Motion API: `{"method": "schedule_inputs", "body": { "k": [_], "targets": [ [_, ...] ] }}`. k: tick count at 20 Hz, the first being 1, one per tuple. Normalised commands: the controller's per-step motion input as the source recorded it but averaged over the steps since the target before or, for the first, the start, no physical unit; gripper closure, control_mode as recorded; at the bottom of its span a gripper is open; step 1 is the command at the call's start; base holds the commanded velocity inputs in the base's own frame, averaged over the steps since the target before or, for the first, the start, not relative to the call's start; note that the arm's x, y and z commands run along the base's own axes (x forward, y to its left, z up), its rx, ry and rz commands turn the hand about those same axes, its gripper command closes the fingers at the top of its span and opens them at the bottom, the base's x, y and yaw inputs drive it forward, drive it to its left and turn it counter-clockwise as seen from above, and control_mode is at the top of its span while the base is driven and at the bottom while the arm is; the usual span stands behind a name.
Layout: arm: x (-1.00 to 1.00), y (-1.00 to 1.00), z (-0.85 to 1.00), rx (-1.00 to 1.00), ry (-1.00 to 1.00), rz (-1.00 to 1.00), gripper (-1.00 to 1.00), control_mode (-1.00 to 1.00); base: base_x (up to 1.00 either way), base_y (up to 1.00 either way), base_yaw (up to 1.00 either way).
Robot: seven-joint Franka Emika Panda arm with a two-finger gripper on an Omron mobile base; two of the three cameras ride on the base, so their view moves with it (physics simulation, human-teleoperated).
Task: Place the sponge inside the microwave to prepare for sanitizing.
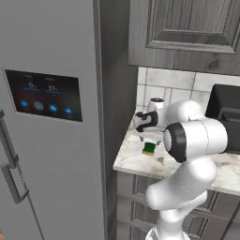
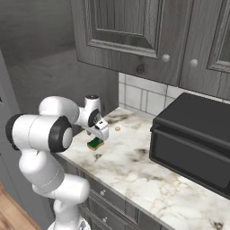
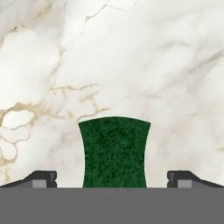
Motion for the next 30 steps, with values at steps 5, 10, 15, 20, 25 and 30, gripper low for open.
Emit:
{"method": "schedule_inputs", "body": {
  "k": [5, 10, 15, 20, 25, 30],
  "targets": [
    [0.0, 0.0, -0.28, 0.0, 0.11, 0.07, -1.0, -1.0, 0.0, 0.0, 0.0],
    [0.0, 0.0, -0.28, 0.0, 0.08, 0.06, -1.0, -1.0, 0.0, 0.0, 0.0],
    [0.0, 0.0, -0.26, 0.0, 0.05, 0.05, -1.0, -1.0, 0.0, 0.0, 0.0],
    [0.0, 0.0, -0.2, 0.01, 0.0, 0.06, -1.0, -1.0, 0.0, 0.0, 0.0],
    [0.0, 0.0, -0.03, 0.01, 0.0, 0.0, 1.0, -1.0, 0.0, 0.0, 0.0],
    [0.0, 0.0, -0.08, 0.03, -0.08, 0.0, 1.0, -1.0, 0.0, 0.0, 0.0]
  ]
}}
